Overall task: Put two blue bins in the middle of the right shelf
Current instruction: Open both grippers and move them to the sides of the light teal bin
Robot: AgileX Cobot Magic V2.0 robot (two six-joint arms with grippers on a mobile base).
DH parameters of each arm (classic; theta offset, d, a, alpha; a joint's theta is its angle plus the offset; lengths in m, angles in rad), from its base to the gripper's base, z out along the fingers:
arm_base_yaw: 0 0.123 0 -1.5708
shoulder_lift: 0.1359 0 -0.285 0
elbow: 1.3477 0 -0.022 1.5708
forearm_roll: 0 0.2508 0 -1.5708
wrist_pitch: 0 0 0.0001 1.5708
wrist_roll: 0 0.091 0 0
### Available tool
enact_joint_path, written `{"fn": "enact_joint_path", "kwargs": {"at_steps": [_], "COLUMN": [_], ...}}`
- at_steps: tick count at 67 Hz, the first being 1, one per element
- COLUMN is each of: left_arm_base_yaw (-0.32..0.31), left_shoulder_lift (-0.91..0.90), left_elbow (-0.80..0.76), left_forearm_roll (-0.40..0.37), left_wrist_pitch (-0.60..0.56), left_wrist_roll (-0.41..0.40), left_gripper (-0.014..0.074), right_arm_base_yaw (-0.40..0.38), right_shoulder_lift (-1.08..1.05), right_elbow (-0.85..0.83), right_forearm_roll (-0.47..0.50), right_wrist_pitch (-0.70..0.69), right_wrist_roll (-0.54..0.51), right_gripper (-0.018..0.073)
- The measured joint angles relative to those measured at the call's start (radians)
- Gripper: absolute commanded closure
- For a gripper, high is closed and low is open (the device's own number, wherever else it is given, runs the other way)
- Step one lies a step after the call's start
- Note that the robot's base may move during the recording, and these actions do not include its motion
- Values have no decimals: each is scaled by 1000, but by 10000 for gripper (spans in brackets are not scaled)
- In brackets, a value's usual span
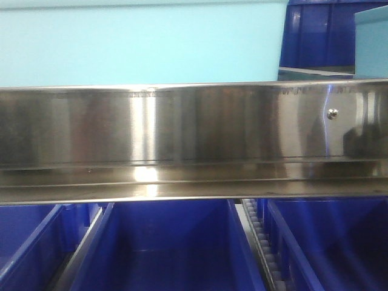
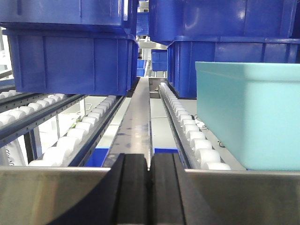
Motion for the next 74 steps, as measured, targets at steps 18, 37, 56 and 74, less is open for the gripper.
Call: {"fn": "enact_joint_path", "kwargs": {"at_steps": [18,37,56,74], "left_arm_base_yaw": [0,0,0,0], "left_shoulder_lift": [0,0,0,-1], "left_elbow": [0,0,0,-3], "left_forearm_roll": [0,0,0,-25], "left_wrist_pitch": [0,-11,-117,-240], "left_wrist_roll": [0,0,0,0], "left_gripper": [707,707,707,707], "right_arm_base_yaw": [0,0,0,0], "right_shoulder_lift": [0,0,0,-2], "right_elbow": [0,0,0,0], "right_forearm_roll": [0,0,0,0], "right_wrist_pitch": [0,0,-25,-221], "right_wrist_roll": [0,0,0,0], "right_gripper": [721,721,721,721]}}
